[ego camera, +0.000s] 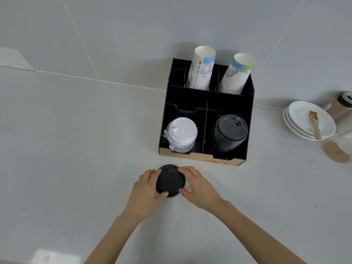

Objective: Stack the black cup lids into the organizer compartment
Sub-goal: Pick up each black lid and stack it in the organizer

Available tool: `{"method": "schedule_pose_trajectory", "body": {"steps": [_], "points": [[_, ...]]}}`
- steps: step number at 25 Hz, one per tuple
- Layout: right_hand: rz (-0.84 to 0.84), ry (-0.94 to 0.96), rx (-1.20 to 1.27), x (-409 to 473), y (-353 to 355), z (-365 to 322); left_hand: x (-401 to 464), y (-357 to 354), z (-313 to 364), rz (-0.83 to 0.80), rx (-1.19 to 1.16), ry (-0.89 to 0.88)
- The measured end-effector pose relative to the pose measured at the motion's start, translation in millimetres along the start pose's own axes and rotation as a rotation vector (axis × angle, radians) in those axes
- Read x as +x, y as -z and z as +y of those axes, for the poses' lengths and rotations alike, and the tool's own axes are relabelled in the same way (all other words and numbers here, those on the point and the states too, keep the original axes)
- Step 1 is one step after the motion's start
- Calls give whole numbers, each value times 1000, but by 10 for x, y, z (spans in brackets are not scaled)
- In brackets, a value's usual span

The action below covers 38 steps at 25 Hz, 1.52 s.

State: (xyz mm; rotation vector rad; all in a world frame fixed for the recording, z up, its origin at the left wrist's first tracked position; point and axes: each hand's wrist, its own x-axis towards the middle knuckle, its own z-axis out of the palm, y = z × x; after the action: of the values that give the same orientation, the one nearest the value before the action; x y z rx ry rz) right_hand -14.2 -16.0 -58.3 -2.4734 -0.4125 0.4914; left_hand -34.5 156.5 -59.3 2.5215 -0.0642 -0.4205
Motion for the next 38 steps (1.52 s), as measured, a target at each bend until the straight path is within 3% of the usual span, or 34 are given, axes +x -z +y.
{"method": "schedule_pose_trajectory", "body": {"steps": [18,38], "points": [[214,69,102,-274,317,63,-39,122,313,103,-93,-129],[502,34,172,-513,1288,364,424,287,1444,242,-115,-402]]}}
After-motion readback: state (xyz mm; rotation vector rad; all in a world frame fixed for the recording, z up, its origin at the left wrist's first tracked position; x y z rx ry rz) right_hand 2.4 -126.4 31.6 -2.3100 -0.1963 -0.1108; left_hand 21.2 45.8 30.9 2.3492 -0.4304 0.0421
